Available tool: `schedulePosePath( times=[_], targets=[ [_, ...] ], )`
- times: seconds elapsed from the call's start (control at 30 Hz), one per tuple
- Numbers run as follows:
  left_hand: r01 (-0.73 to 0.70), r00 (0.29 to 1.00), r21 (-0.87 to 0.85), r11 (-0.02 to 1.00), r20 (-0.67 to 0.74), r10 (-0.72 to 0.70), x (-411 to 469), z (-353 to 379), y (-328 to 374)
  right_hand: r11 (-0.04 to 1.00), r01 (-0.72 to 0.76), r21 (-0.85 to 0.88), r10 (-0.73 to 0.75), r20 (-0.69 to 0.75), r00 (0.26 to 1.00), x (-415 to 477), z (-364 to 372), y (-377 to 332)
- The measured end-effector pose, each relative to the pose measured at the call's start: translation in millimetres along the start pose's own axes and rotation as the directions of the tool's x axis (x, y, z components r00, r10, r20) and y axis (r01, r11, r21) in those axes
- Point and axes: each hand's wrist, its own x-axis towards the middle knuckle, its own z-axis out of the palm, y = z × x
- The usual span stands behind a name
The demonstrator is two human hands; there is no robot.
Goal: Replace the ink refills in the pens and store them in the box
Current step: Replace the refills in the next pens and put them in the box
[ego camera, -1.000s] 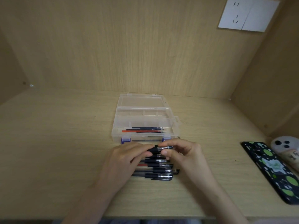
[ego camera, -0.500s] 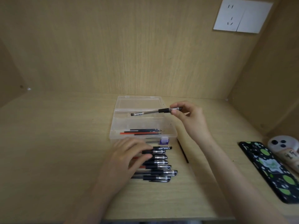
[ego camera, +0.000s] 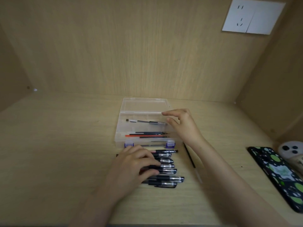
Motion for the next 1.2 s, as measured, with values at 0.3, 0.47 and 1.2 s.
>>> schedulePosePath(
  times=[0.3,0.47,1.2],
  targets=[
    [-0.069,0.998,0.054,0.996,-0.004,0.069,0.4,-0.7,4.3,0.991,0.074,0.112,-0.092,0.169,0.981,-85.8,-20.6,-10.4],
    [-0.055,0.998,0.043,0.998,-0.026,0.057,-0.2,1.4,4.0,0.985,0.172,-0.017,-0.159,0.291,0.943,-99.0,-15.1,3.3],
    [-0.009,0.977,0.071,0.997,-0.210,0.023,1.1,-13.4,14.6,0.947,0.050,0.316,-0.090,0.114,0.989,-106.3,-7.6,-35.5]
  ],
)
